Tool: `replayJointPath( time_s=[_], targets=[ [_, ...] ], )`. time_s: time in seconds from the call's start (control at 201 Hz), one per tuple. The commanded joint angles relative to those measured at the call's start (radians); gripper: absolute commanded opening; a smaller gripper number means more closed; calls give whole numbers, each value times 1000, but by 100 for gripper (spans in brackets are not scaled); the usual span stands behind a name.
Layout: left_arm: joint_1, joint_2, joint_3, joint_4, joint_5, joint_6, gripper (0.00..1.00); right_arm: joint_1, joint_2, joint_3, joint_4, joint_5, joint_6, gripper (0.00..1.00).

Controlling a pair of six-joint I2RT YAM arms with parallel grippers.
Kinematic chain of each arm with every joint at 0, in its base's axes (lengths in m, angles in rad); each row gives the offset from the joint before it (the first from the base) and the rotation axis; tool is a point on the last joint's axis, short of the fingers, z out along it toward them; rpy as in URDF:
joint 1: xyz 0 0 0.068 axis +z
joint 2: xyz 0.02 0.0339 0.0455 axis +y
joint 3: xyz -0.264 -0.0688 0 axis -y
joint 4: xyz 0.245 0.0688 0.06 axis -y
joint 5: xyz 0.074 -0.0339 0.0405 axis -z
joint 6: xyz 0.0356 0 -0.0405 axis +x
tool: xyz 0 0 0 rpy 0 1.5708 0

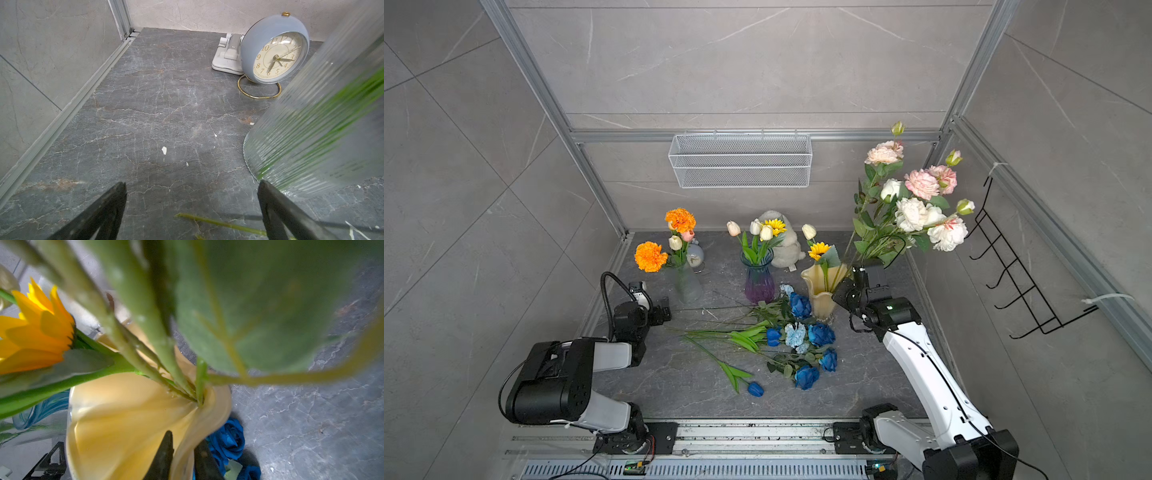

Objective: Pick out blue flowers from the vase
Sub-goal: Move the vase to the center of the board.

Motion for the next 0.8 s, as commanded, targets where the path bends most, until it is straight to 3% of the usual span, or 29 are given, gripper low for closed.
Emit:
replayJointPath(
  time_s=[0.0, 0.09, 0.259, 0.797],
  targets=[
    [-4, 5, 20, 23, 10, 16, 100, 25, 38, -28, 10, -12, 0, 18],
    [-4, 5, 21, 22, 10, 17, 100, 29, 38, -34, 15, 2, -1, 19],
    [-4, 4, 21, 23, 11, 15, 100, 32, 32, -56, 53, 6, 1, 0],
    [-4, 5, 20, 22, 10, 16, 100, 31, 85, -34, 204, 164, 33, 0]
  ],
)
